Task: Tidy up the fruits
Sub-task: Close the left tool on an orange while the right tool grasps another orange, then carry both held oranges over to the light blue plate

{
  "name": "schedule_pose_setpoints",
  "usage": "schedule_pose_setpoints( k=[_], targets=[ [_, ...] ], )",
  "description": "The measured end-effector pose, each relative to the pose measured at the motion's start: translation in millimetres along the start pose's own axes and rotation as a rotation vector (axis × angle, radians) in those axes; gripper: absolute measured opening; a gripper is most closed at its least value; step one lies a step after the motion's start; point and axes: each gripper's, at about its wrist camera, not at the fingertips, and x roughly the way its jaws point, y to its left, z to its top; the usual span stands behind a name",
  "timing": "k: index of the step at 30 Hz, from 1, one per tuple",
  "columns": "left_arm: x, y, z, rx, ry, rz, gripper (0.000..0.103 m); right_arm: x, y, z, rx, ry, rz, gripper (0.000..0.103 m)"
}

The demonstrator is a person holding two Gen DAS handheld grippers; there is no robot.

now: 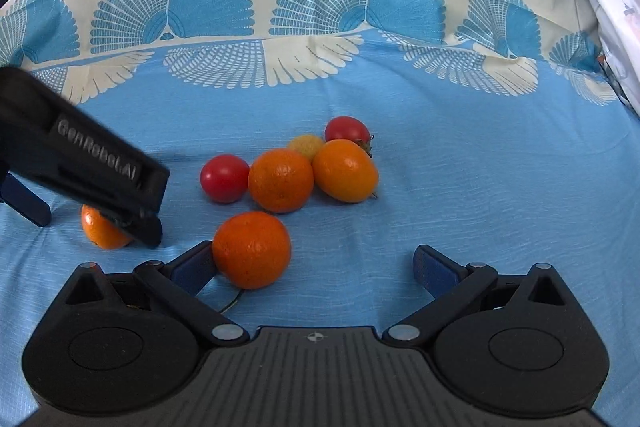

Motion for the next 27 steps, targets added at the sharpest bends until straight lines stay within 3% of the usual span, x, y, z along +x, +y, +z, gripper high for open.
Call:
schedule_pose_setpoints(
  k=[3, 5, 6, 7, 8, 9, 12, 17, 21, 27],
  targets=[
    [-1, -3, 8, 0.000, 0.045, 0.018, 0.103, -3, 2, 1, -0.014, 0.001, -0.006, 0.101],
    [-5, -4, 9, -0.018, 0.059, 0.038, 0.099, -9, 2, 0, -0.021, -0.009, 0.020, 0.085],
    [-9, -2, 9, -0.032, 0.043, 0.017, 0.082, -12, 4, 0, -0.034, -0.015, 0.031, 0.079],
    [-14, -1, 8, -0.038, 0.034, -0.011, 0.066, -15, 6, -1, -0.054, -0.026, 0.048, 0.063],
    [-19, -1, 7, -0.035, 0.026, -0.023, 0.055, -17, 9, -2, -0.074, -0.038, 0.060, 0.041],
    [-23, -1, 7, -0.030, 0.027, -0.048, 0.040, -18, 11, -2, -0.081, -0.036, 0.083, 0.037],
    [-35, 2, 3, -0.034, 0.028, -0.062, 0.040, -20, 6, 1, -0.039, -0.045, 0.072, 0.036],
    [-70, 14, -16, -0.013, -0.005, -0.056, 0.041, -24, -24, 4, 0.123, -0.084, -0.024, 0.036],
    [-109, 35, -40, -0.010, -0.026, -0.034, 0.041, -35, -39, 0, 0.173, -0.100, -0.089, 0.036],
    [-176, 84, -93, -0.056, -0.047, -0.004, 0.041, -103, -30, 6, 0.171, -0.185, -0.083, 0.036]
  ],
)
